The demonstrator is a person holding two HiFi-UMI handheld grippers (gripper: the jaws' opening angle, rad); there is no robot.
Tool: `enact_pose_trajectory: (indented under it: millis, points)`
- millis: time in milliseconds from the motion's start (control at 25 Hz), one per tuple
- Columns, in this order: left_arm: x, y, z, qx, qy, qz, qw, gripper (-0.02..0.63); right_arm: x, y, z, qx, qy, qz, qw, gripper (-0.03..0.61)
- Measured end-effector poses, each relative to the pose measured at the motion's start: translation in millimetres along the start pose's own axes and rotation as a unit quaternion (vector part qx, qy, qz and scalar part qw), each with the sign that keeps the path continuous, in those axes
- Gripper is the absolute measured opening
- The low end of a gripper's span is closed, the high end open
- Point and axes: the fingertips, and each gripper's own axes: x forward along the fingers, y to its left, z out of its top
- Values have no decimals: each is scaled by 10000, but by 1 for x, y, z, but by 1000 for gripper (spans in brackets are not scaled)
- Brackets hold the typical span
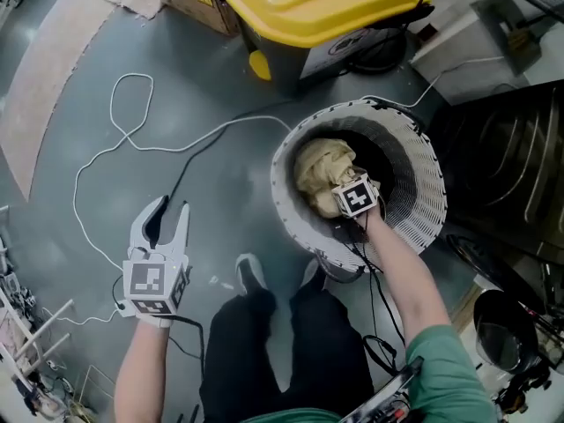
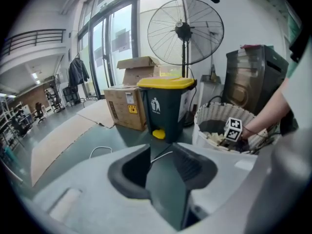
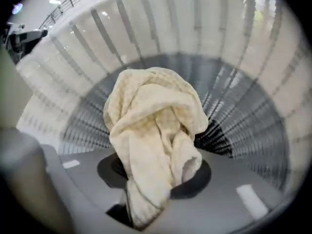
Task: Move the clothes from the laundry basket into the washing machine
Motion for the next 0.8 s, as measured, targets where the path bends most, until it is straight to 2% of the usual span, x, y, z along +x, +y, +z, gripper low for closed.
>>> enact_pose_trajectory:
  millis: [480, 800]
  points:
    - [-112, -24, 169, 4, -277, -134, 9995, 140, -259, 44, 60, 56, -975, -272, 9948, 170]
    - [-197, -55, 275, 32, -557, -101, 9984, 140, -463, 73, 82, 652, -1796, -257, 9812, 170]
